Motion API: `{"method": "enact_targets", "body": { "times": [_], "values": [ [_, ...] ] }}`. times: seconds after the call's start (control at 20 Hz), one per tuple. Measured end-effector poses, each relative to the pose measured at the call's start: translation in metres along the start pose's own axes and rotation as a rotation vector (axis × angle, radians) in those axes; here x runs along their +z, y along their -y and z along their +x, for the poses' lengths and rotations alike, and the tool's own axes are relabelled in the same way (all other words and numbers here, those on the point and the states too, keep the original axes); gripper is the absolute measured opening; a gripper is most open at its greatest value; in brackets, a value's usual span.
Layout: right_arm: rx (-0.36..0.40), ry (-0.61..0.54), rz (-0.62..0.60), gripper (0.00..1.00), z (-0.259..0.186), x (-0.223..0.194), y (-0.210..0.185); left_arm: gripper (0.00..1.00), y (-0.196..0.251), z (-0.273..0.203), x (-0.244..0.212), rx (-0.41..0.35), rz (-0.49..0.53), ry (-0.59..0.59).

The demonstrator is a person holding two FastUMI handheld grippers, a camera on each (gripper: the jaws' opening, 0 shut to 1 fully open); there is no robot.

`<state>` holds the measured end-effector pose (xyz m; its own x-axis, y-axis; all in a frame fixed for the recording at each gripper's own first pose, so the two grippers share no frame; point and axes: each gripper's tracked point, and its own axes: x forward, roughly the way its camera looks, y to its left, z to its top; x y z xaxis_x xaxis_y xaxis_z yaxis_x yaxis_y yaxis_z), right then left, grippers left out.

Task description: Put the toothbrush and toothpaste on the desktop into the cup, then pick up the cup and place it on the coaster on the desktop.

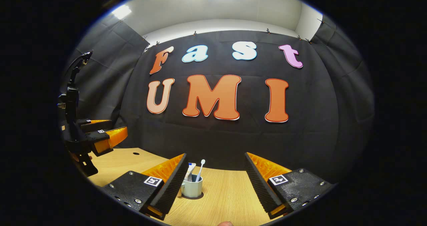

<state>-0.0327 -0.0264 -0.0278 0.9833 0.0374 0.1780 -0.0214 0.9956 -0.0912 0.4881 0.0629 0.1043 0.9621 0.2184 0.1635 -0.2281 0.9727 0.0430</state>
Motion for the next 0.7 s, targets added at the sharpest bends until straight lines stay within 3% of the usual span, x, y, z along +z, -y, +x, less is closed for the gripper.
{"method": "enact_targets", "body": {
  "times": [0.7],
  "values": [
    [0.003,0.003,0.018,1.00,-0.006,-0.004,0.014,1.00,-0.003,0.002,-0.001,0.031,0.028,0.002]
  ]
}}
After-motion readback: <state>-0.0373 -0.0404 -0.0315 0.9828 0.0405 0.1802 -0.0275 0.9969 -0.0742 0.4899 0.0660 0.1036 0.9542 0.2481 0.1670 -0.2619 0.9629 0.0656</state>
